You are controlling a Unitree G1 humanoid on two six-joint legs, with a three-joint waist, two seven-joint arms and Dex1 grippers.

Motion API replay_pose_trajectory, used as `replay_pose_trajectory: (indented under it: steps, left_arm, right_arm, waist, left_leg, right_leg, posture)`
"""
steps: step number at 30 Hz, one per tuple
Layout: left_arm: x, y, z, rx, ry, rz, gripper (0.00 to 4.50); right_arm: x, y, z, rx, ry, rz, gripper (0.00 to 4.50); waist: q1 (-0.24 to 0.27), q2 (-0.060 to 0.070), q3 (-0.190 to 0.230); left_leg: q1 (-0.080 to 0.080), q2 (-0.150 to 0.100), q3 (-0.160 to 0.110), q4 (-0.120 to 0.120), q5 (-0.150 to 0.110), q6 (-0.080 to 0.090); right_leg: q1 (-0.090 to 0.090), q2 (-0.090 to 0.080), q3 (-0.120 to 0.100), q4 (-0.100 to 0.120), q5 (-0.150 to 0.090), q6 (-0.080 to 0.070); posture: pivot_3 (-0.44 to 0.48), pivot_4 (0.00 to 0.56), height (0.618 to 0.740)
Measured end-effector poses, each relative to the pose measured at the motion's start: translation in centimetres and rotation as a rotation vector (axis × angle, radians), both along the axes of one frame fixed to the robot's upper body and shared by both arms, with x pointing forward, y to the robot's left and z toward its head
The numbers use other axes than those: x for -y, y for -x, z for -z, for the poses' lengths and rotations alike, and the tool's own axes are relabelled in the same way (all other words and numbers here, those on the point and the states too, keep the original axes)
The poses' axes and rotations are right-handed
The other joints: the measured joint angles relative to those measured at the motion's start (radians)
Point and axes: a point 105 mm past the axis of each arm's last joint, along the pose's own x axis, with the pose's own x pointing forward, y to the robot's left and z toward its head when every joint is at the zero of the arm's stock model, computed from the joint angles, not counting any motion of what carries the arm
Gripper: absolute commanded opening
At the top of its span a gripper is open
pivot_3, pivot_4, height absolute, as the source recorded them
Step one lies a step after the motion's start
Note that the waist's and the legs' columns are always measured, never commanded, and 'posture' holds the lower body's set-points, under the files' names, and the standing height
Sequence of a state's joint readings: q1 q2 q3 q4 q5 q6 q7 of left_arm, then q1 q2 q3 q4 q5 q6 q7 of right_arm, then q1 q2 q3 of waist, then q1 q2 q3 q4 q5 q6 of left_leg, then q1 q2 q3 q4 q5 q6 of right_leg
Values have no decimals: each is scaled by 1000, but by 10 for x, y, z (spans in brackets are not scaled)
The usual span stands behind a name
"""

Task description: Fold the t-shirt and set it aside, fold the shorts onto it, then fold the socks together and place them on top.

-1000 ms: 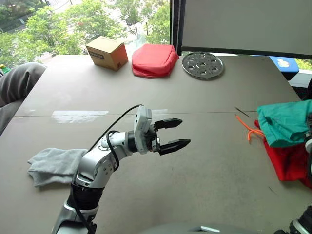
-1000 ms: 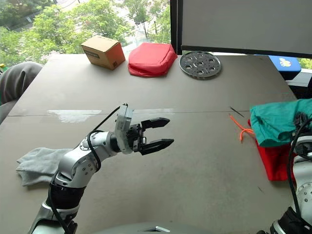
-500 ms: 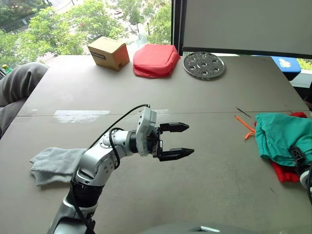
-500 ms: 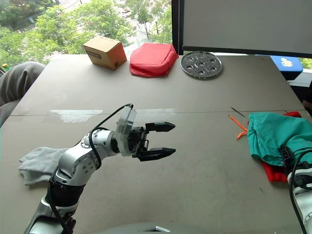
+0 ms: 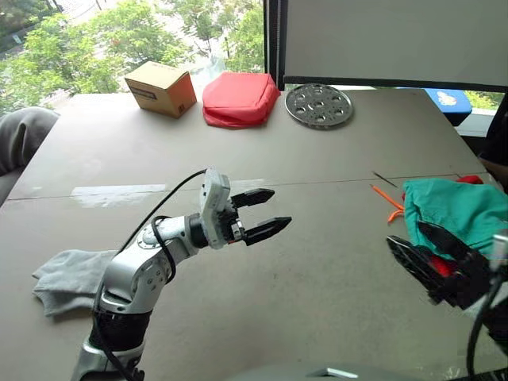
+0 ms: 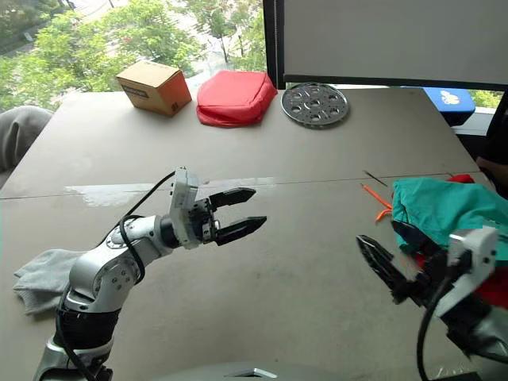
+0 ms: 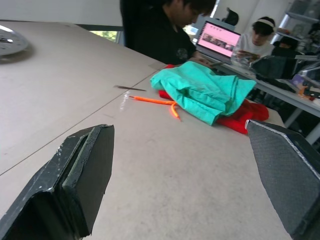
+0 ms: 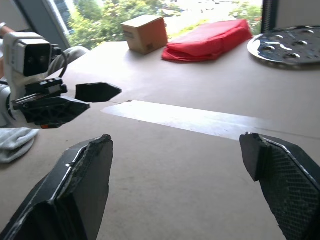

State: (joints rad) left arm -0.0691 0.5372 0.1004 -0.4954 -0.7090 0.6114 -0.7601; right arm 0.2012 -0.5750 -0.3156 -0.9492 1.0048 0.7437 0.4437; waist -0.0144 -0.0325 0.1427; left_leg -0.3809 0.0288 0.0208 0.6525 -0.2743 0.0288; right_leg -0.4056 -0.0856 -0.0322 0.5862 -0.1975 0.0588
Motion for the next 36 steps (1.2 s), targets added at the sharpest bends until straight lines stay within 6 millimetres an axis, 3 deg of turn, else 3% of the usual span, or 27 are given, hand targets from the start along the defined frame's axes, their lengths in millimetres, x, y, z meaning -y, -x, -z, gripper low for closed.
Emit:
replay_pose_trajectory:
  steps: [1,4,6,7,14,19,22,29,36]
  left_arm:
    - [-3,1,1,-3,-6,-20,4500]
    - [-44,23,11,-40,-73,-254,4500]
    - [-59,34,11,-40,-108,-346,4500]
    - [-74,50,12,-46,-158,-432,4500]
    - [-129,102,22,-69,-397,-639,4500]
    - [-159,121,25,4,-561,-794,4500]
    - [-172,124,40,-15,-621,-864,4500]
    - [-165,96,59,-32,-580,-863,4500]
    - [-171,87,82,-113,-622,-840,4500]
  right_arm:
    - [-5,-2,-1,11,-1,-26,4416]
    - [-37,-21,7,55,140,-266,4416]
    - [-41,-24,18,51,188,-345,4416]
    - [-45,-26,22,73,215,-430,4416]
    - [-61,-26,30,171,239,-662,4416]
    - [-71,-26,32,214,210,-730,4416]
    - [-69,-32,37,228,224,-709,4416]
    - [-73,-36,38,248,216,-676,4416]
    - [-71,-40,36,258,229,-635,4416]
  waist:
    - [10,-1,1]
    - [23,-2,2]
    - [37,-2,3]
    - [39,-4,2]
    - [30,-4,1]
    - [31,-4,1]
    - [31,-4,1]
    - [28,-5,1]
    - [30,-1,-2]
  left_leg:
    - [-1,-1,-2,0,0,0]
    - [-3,-3,-1,-1,0,0]
    - [-5,-3,-3,1,0,0]
    - [-5,-3,-2,1,0,0]
    - [-3,-3,0,2,-1,-1]
    - [-4,-3,0,1,0,-1]
    - [-4,-3,0,1,-1,-1]
    - [-4,-2,0,1,0,0]
    - [-3,-2,1,1,0,0]
  right_leg:
    - [0,0,-1,0,0,0]
    - [-3,-1,0,1,2,-5]
    - [-4,-2,-2,2,2,-5]
    - [-3,-2,-1,2,2,-5]
    - [-3,-3,-1,1,0,-1]
    - [-4,-3,-2,2,0,-1]
    - [-4,-4,-2,2,0,-1]
    - [-5,-3,-2,4,2,-4]
    - [-4,-4,-2,4,2,-5]
  posture:
    - [0,150,739]
    - [0,150,739]
    - [0,150,739]
    - [0,150,739]
    - [0,150,739]
    - [0,150,739]
    - [0,150,739]
    - [0,150,739]
    - [0,150,739]
